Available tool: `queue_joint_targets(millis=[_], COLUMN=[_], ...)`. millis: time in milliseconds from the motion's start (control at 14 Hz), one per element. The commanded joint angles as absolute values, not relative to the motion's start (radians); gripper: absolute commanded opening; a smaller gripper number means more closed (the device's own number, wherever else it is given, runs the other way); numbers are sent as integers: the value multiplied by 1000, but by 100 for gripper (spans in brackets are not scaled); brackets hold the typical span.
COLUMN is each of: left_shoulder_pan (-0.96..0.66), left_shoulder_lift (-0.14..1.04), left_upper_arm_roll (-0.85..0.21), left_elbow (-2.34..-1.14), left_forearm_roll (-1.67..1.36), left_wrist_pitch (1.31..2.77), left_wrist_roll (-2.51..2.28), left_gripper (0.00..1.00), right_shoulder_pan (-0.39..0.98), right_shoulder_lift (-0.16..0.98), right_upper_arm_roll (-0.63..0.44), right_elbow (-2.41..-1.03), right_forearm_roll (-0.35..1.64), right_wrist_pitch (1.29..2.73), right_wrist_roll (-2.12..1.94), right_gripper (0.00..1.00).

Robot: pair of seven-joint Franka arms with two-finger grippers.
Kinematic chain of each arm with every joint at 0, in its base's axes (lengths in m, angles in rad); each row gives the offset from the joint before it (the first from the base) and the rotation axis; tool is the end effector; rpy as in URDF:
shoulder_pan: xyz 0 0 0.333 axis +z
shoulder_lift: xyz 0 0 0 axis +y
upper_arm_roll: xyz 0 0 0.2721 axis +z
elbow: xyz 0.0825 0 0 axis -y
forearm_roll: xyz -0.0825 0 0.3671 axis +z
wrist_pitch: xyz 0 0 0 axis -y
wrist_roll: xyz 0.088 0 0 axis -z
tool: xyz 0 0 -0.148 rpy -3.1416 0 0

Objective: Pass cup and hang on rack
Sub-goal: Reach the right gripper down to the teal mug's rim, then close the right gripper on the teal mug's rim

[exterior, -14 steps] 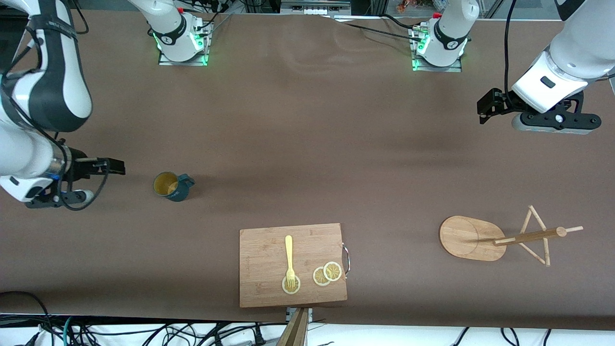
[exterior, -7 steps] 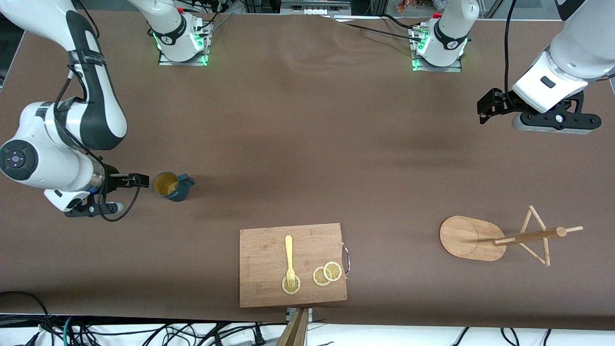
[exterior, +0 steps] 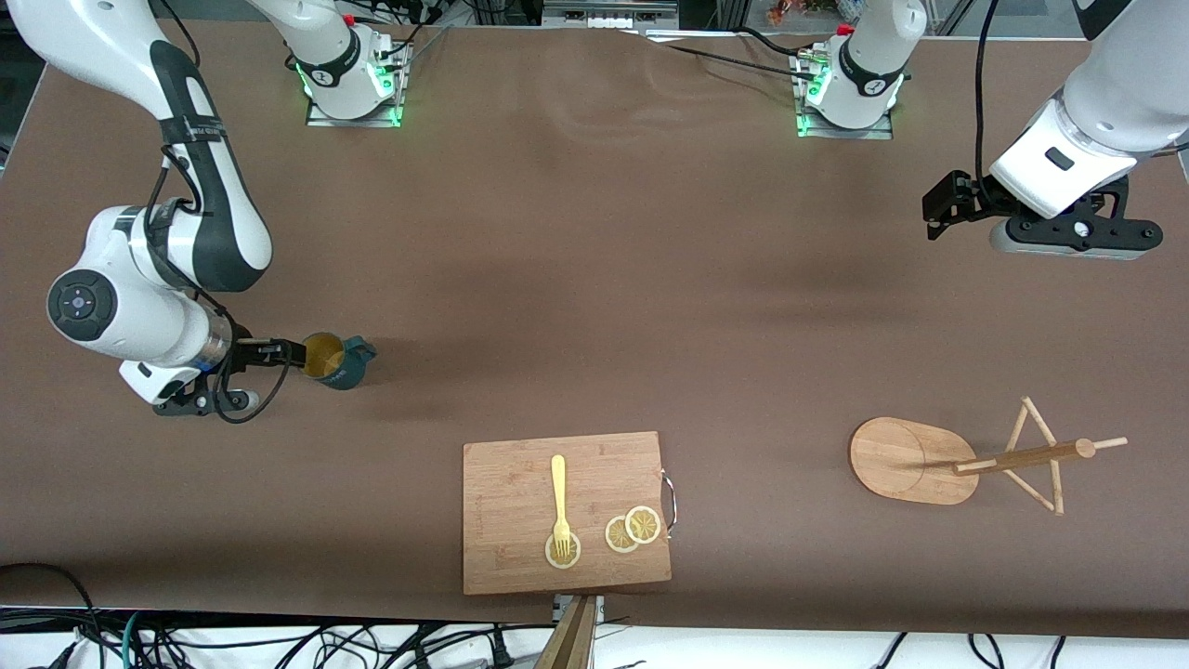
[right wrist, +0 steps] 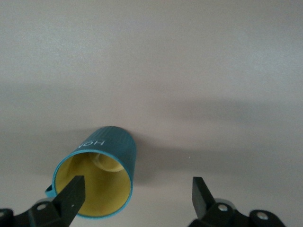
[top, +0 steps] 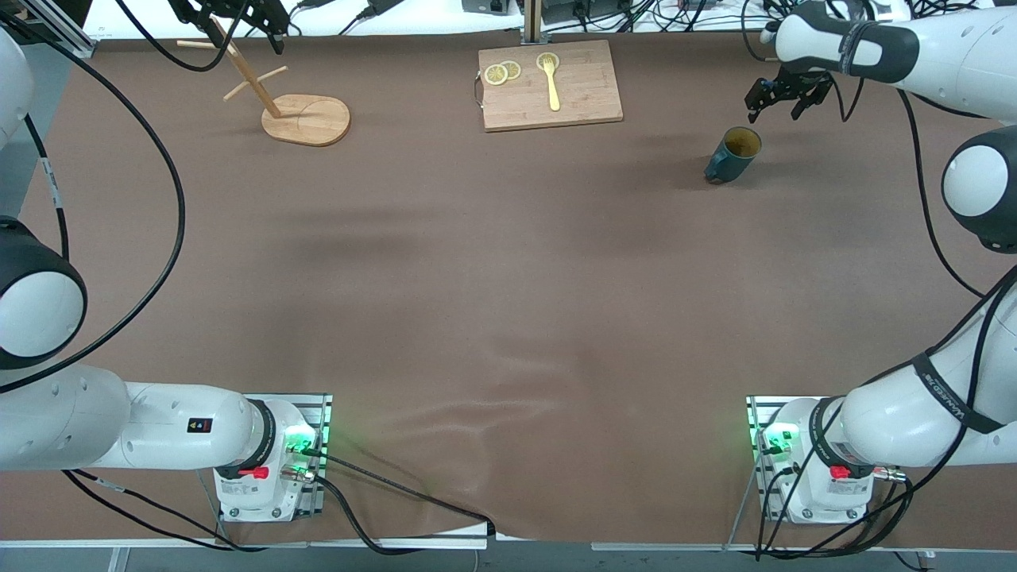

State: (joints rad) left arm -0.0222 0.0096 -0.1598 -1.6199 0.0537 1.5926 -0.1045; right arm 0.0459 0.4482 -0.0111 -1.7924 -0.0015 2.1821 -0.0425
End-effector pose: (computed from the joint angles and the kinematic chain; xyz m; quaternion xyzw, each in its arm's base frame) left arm 0.5315 -0.0896 0.5142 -0.9987 0.0398 0.0145 0.0284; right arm 0.6101 0.0213 0.2264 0.9988 0.0395 -0.0292 0.0029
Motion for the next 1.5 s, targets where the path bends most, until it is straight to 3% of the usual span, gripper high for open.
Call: queue_joint_targets(millis=[0,716,788,931,1003,1218,1433], left_shoulder_pan=[-14,-14,-14,-14,-14,-12,-12], left_shoulder_lift=[18,18,18,18,18,18,18], left_upper_arm_roll=[-163,-163,-163,-163,-163,-163,-163], left_elbow=[-1595,-1595,-1595,-1595,-1595,-1595,-1595], left_forearm_roll=[34,34,35,34,35,34,34], left_wrist_pitch=[1577,1577,1577,1577,1577,1577,1577], left_wrist_roll=[-89,-89,-89,-87,-87,-87,-87], left_gripper=[100,100,100,100,100,100,100], right_shoulder_pan=[43,43,41,41,41,41,41], right_shoulder_lift=[440,454,454,454,454,454,453], right_upper_arm_roll=[-12,-14,-14,-12,-14,-14,-12], right_elbow=[-1859,-1942,-1942,-1939,-1937,-1934,-1928], right_forearm_roll=[20,44,44,44,44,44,46], right_wrist_pitch=[2270,2342,2341,2330,2329,2329,2327], right_wrist_roll=[-37,-38,-40,-40,-40,-40,-43], right_gripper=[100,100,85,36,21,0,0])
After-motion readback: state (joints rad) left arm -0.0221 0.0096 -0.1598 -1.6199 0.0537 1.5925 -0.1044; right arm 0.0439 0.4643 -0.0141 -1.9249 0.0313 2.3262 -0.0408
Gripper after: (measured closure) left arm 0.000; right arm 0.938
